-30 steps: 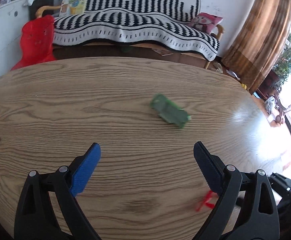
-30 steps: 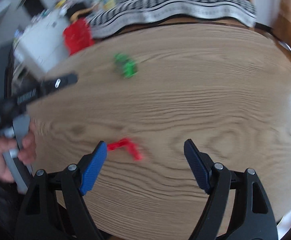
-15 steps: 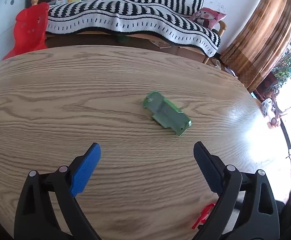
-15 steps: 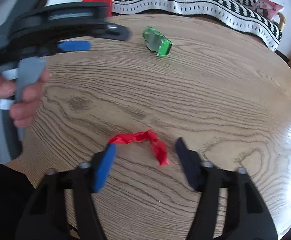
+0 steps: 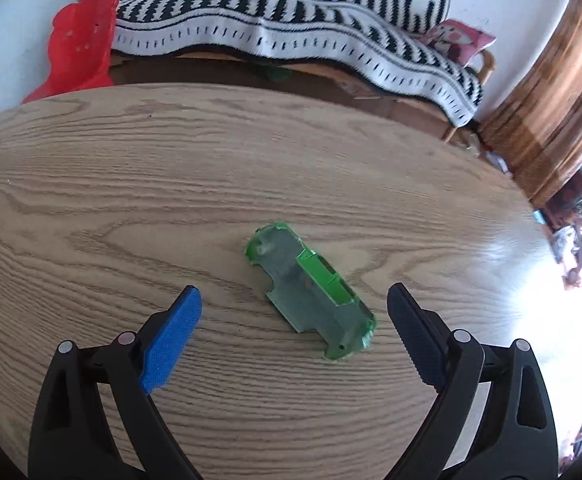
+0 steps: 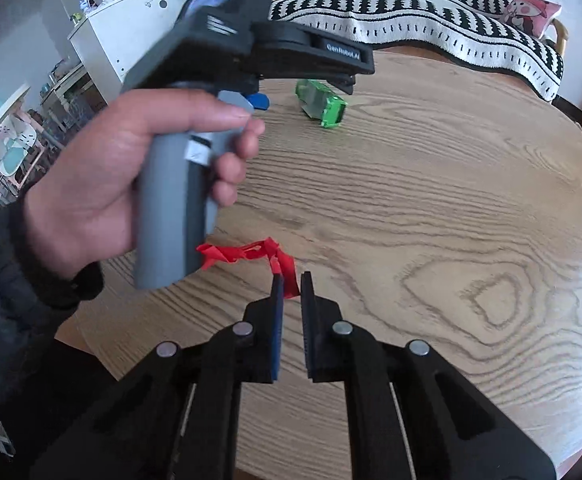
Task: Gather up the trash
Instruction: 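Grasp the green plastic piece with the left tool while the right tool grasps the red ribbon, then carry both items over the black bin and open both tools to drop them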
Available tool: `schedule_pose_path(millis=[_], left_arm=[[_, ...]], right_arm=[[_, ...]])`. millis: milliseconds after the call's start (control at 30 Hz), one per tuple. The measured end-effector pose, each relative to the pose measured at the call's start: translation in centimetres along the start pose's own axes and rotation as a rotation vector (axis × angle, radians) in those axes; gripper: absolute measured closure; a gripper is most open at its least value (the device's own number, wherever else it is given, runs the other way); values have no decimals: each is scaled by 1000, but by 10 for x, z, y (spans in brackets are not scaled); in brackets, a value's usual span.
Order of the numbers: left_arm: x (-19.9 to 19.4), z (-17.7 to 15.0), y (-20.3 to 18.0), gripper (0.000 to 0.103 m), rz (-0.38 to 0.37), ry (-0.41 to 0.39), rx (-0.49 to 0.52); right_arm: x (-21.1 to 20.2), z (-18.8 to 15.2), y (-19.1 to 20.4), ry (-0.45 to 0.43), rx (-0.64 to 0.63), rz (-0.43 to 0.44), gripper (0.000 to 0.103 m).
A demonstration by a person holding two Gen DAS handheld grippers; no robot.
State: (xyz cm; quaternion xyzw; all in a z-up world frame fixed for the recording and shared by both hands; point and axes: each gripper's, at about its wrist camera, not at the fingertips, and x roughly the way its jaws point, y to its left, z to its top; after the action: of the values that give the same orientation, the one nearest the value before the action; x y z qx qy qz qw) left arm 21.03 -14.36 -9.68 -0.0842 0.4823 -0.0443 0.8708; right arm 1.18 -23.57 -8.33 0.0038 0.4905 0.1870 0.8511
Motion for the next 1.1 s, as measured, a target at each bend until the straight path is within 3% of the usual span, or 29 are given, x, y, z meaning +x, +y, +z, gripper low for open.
schedule_pose_path(millis=[100,133,200,233,267,300,333,400,600,900,1100], left_arm=[[7,0,-4,13,32,4,27],[7,-1,-4,18,50,-7,35],[6,-1,-6,36,65,-18,45],[5,-1,-6,54,60,-21,51],[3,-2,-6,63,47,-18,51],[2,-3,-5,66,32,-12,49],[-2,-5,-4,81,29,-13,59],[-7,-8,-7,81,49,-20,83],[-42,-22,-17,82,7,-61,174],[-113,-84,-92,82,-192,-94,371],[-140,-157,-171,82,-353,-72,557]], right_arm=[[-7,-3,-6,-6,11,-2,94],[-11,-5,-8,-11,18,-4,94],[-20,-8,-15,-23,32,-7,94],[-22,-9,-18,-27,36,-8,94],[-26,-9,-22,-34,43,-14,94],[-29,-8,-27,-43,52,-20,94],[-33,-9,-30,-50,61,-23,94],[-43,-11,-39,-67,79,-35,94],[-86,-34,-82,-126,178,-109,94],[-171,-127,-183,-183,416,-294,94],[-215,-210,-252,-144,630,-426,94]])
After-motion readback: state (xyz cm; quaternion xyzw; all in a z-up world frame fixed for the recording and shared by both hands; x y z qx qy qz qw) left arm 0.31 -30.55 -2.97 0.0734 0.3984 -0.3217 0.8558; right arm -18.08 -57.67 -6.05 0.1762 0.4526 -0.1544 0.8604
